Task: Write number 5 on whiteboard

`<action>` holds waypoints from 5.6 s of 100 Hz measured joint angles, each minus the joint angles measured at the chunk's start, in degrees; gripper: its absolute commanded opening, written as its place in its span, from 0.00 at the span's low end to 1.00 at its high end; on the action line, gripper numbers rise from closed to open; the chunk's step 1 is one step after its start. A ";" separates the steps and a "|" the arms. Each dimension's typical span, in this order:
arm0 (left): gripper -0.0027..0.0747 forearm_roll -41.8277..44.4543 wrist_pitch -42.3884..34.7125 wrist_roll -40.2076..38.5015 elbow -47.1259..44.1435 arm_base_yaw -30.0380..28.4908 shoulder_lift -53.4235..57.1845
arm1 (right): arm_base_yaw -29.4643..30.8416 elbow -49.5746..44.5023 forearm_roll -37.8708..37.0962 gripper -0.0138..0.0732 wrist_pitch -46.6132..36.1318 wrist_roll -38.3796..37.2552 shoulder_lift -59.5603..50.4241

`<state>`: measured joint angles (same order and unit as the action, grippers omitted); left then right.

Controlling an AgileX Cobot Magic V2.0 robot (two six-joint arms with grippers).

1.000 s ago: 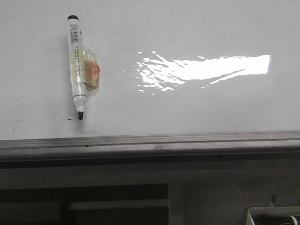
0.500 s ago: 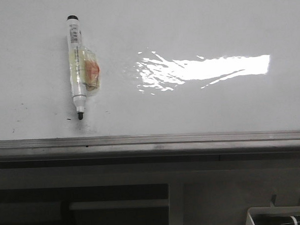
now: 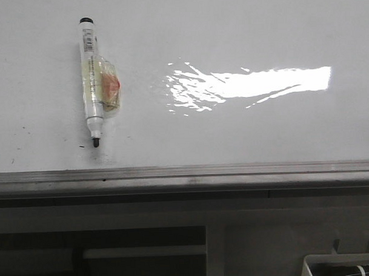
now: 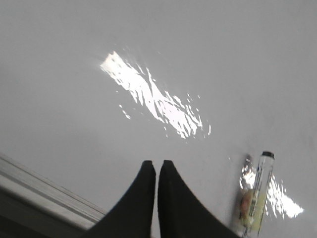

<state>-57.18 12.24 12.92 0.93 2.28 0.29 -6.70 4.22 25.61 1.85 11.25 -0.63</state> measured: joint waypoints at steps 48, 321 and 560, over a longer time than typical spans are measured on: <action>0.41 14.84 11.32 18.44 19.11 4.47 -20.84 | -0.79 18.72 -7.91 0.15 23.59 0.28 11.58; 0.01 9.25 -3.18 20.23 36.20 40.03 -71.64 | -4.08 25.90 -8.10 0.52 36.23 5.78 15.60; 0.01 42.67 10.84 28.73 45.22 52.09 -68.02 | -13.32 31.66 47.22 0.61 36.51 63.71 39.74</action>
<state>-14.51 23.08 41.65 46.16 54.37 -67.72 -20.02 35.88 72.84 38.36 74.97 39.12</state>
